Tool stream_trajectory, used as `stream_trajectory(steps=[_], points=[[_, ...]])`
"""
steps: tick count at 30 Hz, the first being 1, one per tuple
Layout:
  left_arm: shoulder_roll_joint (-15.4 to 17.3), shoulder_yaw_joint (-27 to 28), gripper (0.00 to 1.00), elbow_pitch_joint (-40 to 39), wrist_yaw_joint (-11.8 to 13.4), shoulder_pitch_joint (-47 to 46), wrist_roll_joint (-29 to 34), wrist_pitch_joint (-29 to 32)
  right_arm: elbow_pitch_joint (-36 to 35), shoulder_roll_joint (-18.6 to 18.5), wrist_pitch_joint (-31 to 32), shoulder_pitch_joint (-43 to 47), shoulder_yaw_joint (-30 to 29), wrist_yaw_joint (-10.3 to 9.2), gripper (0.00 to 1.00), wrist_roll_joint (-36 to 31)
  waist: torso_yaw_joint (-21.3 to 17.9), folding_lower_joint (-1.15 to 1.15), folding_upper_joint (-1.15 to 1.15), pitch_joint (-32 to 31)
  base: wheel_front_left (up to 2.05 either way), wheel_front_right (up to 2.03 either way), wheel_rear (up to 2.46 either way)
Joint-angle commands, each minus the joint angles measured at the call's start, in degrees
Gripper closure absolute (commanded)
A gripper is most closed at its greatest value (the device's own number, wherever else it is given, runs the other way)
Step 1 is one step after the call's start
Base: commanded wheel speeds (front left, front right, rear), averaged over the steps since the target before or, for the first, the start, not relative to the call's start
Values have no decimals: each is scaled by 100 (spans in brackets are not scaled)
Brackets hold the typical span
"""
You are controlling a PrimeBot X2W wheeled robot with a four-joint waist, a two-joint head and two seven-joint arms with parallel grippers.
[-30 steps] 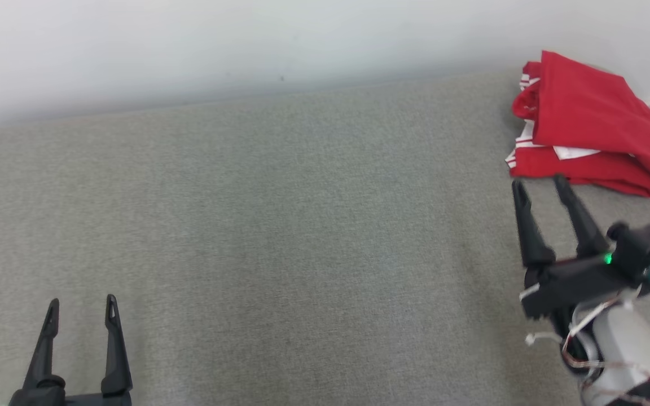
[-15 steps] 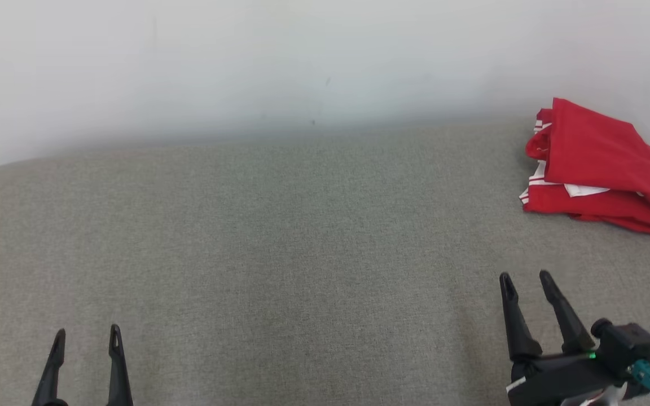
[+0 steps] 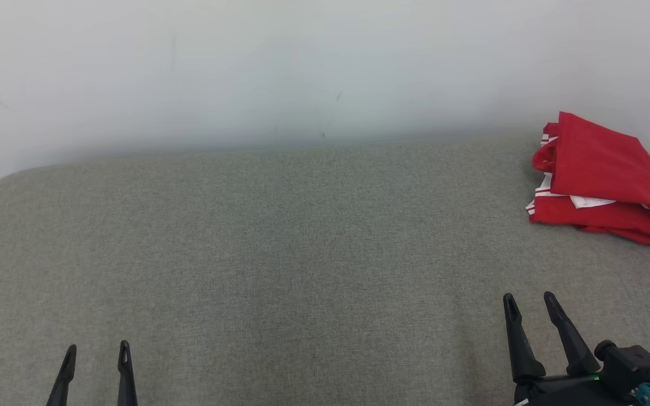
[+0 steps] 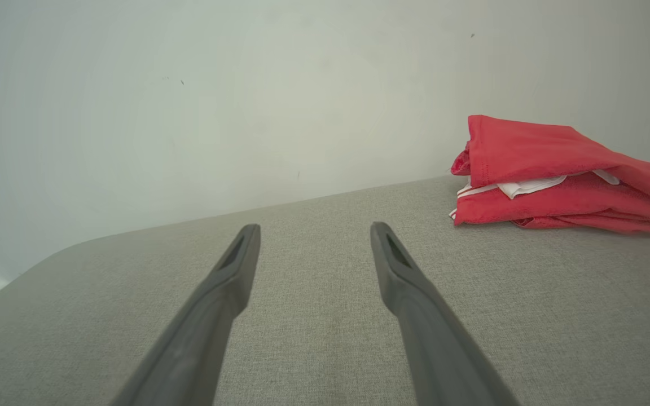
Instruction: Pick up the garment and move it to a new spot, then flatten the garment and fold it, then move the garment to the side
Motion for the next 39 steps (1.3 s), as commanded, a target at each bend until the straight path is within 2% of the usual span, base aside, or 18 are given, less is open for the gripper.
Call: stream_trajectory(steps=[1,10,11,15,26,39], points=[[12,-11,0,18,-2,33,42,-15,-44,43,23,52,-19,-19,0,-35,12,0,0,-1,0,0,0],[19,-28,0,45,-40,12,37,-15,-111,41,94,88,-53,-19,0,-70,28,0,0,-1,0,0,0],[-4,-25,100,61,-21,-1,6,0,-65,21,89,37,-46,0,100,-43,29,0,0,-1,0,0,0],[-67,-29,100,276,-26,-4,-83,47,128,47,127,84,-36,0,100,35,32,0,0,-1,0,0,0],[-137,37,100,412,-114,-227,-1467,400,288,132,359,-103,-117,-1,100,1250,58,0,0,2,0,0,0],[-202,75,100,516,-197,-418,-2757,706,438,211,577,-275,-195,-2,100,2377,85,0,0,5,0,0,0]])
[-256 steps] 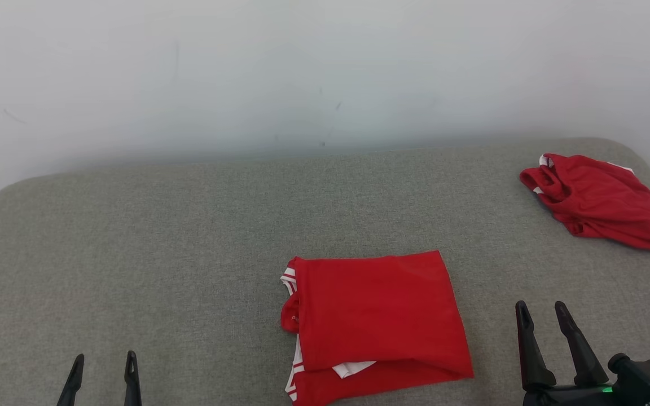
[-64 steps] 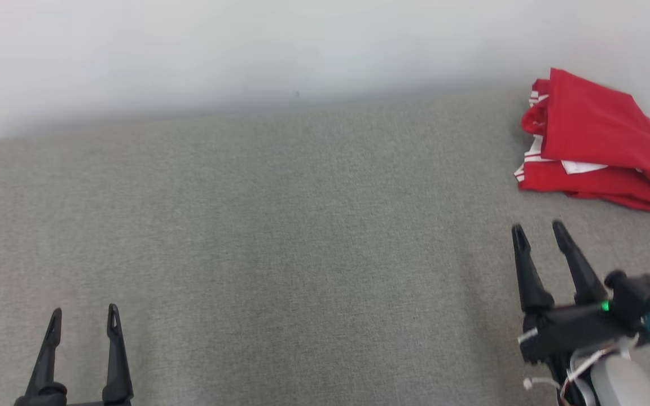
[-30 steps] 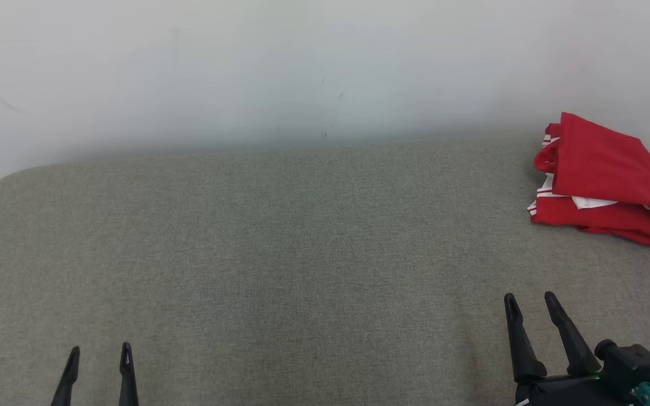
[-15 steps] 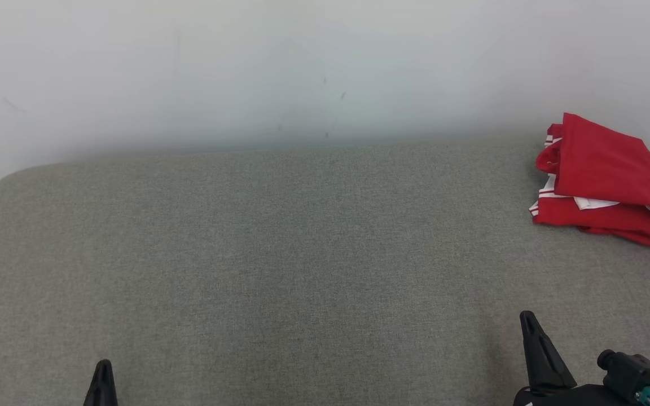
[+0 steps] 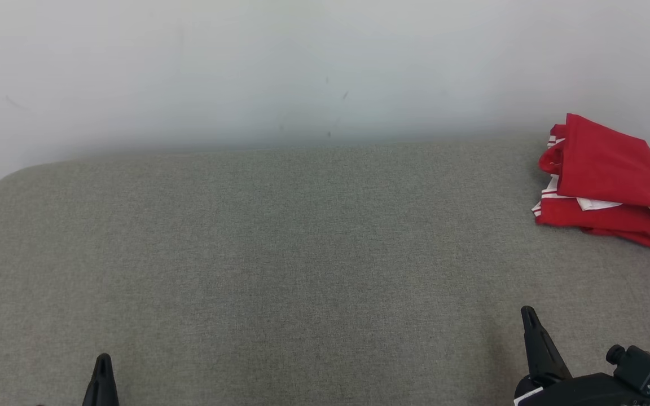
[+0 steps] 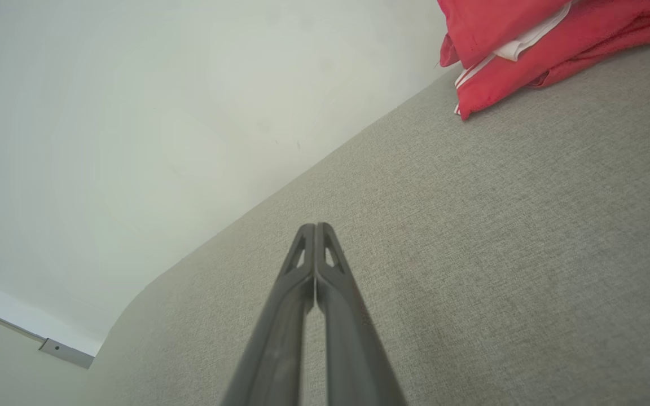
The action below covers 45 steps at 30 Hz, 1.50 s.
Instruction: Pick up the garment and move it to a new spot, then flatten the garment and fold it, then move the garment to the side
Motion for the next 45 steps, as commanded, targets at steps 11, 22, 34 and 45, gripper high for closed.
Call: stream_trajectory(steps=[11,22,34,45], points=[[-40,73,100,38,-92,-302,-1149,276,61,70,190,-274,-91,-3,100,1016,26,0,0,3,0,0,0],[-80,105,100,114,-142,-424,-1926,469,155,120,323,-376,-139,-4,100,1694,47,0,0,5,0,0,0],[-124,140,100,194,-198,-555,-2769,680,255,175,473,-484,-190,-6,100,2425,73,0,0,8,0,0,0],[-161,168,100,263,-241,-664,-3457,852,339,221,587,-575,-234,-7,100,3020,96,0,0,11,0,0,0]])
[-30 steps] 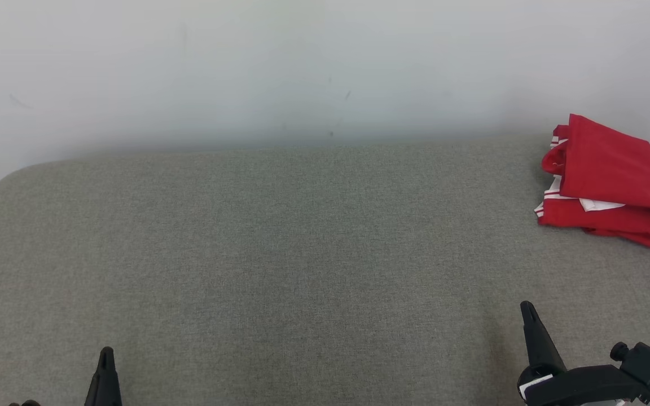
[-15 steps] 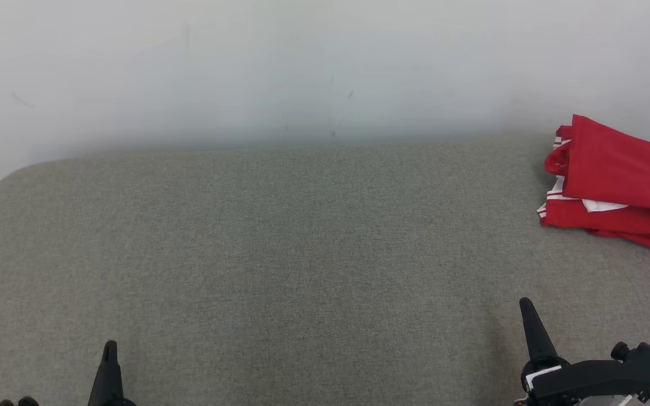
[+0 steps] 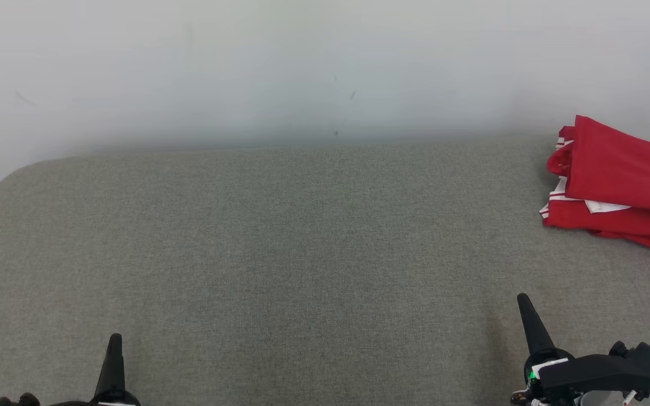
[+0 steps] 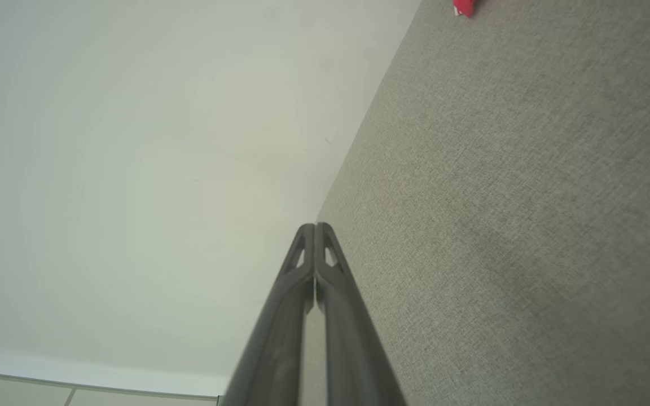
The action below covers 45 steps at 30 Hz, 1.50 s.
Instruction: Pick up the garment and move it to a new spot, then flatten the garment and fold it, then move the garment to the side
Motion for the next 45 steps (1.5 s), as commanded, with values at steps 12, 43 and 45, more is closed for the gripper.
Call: stream_trajectory(steps=[12,43,45], points=[[-39,51,100,45,-79,-222,-824,191,55,67,139,-187,-63,-8,100,687,27,0,0,3,0,0,0],[-118,110,100,198,-171,-444,-2294,567,242,168,394,-369,-154,-11,100,1981,93,0,0,10,0,0,0],[-124,112,100,206,-179,-463,-2355,582,251,174,409,-383,-159,-11,100,2048,97,0,0,10,0,0,0]])
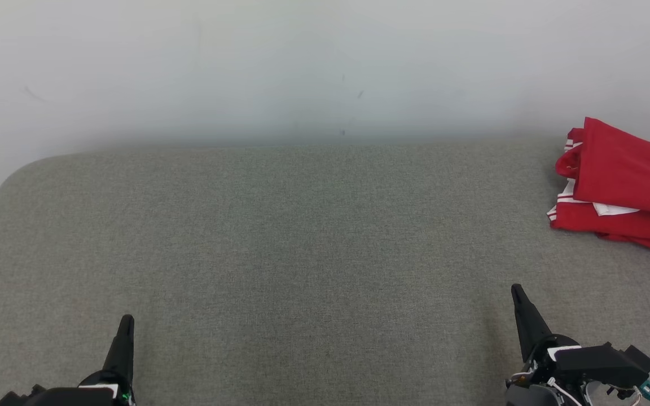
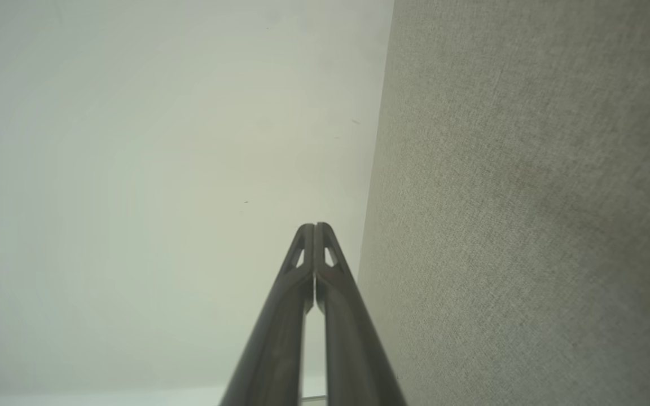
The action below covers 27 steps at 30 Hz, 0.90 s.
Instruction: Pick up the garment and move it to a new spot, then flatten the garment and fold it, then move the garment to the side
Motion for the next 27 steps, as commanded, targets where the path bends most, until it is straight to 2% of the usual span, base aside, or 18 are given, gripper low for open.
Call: stream_trajectory(steps=[1,10,27], points=[[-17,21,100,16,-35,-104,-138,38,13,37,39,-70,-13,-11,100,138,5,0,0,1,0,0,0],[-37,37,100,54,-52,-148,-496,138,58,61,102,-108,-37,-12,100,459,24,0,0,3,0,0,0],[-36,34,100,52,-54,-145,-493,131,57,62,98,-100,-36,-12,100,438,25,0,0,3,0,0,0]])
